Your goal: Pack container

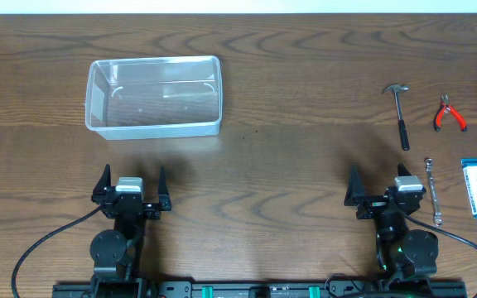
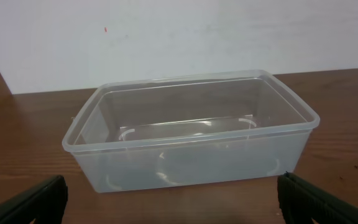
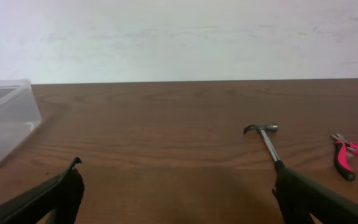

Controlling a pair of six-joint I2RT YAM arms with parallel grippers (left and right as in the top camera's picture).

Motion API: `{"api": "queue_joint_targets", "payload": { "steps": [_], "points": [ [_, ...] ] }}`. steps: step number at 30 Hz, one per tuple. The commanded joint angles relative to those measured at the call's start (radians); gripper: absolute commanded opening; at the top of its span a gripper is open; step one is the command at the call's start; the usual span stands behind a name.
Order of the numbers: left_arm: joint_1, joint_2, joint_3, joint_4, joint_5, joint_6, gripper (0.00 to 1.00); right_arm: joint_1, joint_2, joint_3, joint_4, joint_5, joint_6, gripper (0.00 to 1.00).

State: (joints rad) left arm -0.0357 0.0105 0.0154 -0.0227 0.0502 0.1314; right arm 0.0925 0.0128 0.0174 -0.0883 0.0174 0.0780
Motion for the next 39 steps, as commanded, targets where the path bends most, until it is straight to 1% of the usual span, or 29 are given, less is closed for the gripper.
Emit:
{"api": "queue_joint_targets", "payload": {
  "steps": [1,39],
  "points": [
    [-0.004,0.001,-0.011,-0.043,-0.001,0.006,0.98,-0.007,-0.005,-0.005,0.0,-0.003,-0.012,0.99],
    [-0.004,0.001,-0.011,-0.043,-0.001,0.006,0.98,-0.007,-0.005,-0.005,0.0,-0.016,0.0,0.99]
  ]
}}
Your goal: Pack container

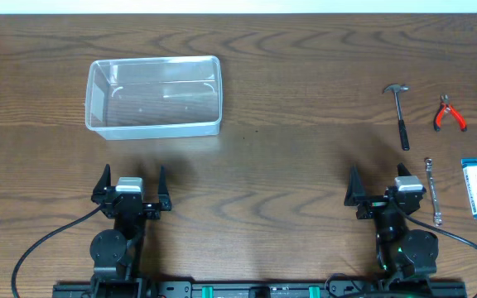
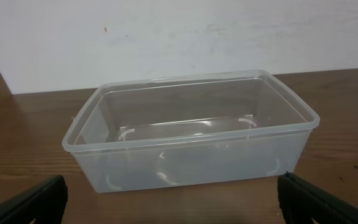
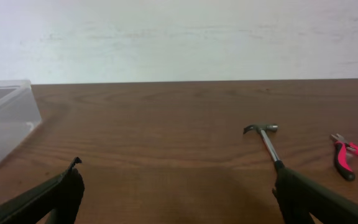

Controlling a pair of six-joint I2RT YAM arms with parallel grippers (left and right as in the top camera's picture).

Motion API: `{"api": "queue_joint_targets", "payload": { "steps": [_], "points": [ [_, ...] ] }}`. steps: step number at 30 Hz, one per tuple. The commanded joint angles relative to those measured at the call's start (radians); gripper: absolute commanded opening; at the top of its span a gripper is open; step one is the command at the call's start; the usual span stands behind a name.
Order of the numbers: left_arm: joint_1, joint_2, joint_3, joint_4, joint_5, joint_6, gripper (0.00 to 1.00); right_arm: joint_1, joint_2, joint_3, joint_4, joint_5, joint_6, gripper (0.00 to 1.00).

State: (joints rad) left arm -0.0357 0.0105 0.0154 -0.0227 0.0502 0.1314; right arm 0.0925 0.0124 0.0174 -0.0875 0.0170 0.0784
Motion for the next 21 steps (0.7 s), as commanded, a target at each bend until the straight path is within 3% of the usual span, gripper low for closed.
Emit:
{"api": "queue_joint_targets", "payload": {
  "steps": [1,7,10,13,21],
  "points": [
    [-0.004,0.001,-0.011,-0.043,-0.001,0.007,0.98,-0.007,-0.005,-0.005,-0.002,-0.036,0.039,0.99],
    [-0.004,0.001,-0.011,-0.043,-0.002,0.006,0.98,-0.007,-0.005,-0.005,0.002,-0.06,0.476,0.99],
    [-0.004,0.001,-0.011,-0.043,-0.001,0.006,0.98,-0.007,-0.005,-0.005,0.006,-0.099,0.604,0.99],
    [-0.004,0.001,-0.011,-0.043,-0.002,0.006,0.98,-0.007,-0.005,-0.005,0.03,-0.157,0.628,0.99],
    [-0.004,0.001,-0.011,-0.043,-0.002,0.006,0.98,-0.007,-0.001,0.04,0.122,-0.106,0.525,0.99]
  ]
}}
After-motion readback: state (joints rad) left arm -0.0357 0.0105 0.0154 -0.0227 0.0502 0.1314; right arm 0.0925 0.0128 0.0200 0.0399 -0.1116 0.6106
